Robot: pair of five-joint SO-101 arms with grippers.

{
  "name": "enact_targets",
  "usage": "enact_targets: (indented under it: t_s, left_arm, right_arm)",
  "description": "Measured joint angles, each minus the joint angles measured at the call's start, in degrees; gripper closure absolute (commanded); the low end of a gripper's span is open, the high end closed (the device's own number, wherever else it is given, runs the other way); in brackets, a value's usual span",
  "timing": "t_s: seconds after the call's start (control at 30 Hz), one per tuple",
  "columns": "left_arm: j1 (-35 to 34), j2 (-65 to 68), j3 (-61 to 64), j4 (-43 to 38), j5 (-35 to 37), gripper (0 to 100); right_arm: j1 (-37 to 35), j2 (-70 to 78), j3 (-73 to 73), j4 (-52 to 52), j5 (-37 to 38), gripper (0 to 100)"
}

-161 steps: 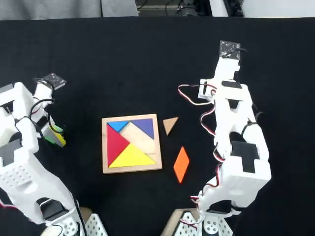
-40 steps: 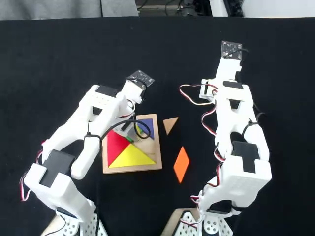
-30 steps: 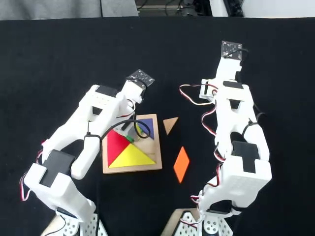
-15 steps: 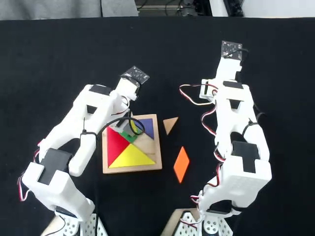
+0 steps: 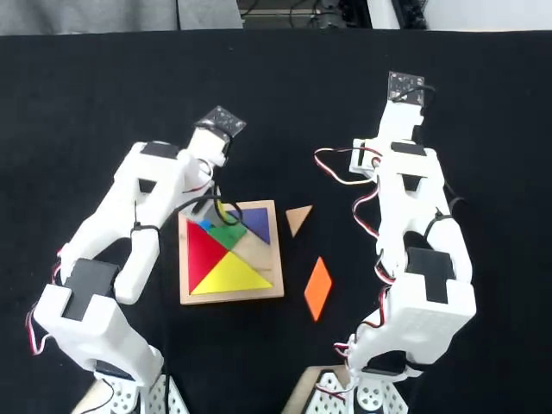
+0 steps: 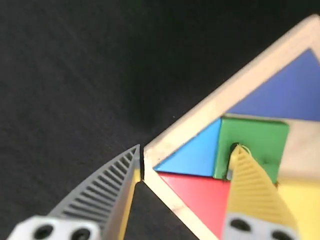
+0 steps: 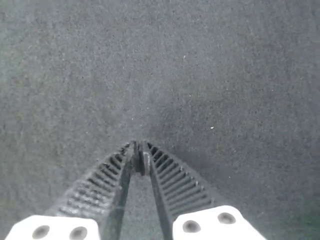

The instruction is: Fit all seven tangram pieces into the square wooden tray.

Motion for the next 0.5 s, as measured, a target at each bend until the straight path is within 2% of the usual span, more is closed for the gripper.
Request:
enact_targets:
  t_s: [0.1, 0.23, 0.37, 0.5]
  left_arm:
    - [0.0, 0.0, -2.7, 1.0, 0.0, 73]
    - [1.5, -3.3, -10.5, 10.6, 1.0, 73]
    - [0.8, -13.0, -18.3, 21.4, 5.0, 73]
    - [-4.0, -23.8, -17.9, 27.5, 5.9, 73]
  right_arm:
    - [0.0, 0.0, 0.0, 0.0, 0.0, 98.7]
    - [0.0, 0.0, 0.0, 0.0, 0.0, 98.7]
    - [0.0, 0.0, 0.0, 0.0, 0.0, 98.7]
    - [0.0, -1.8, 0.0, 1.8, 0.0, 98.8]
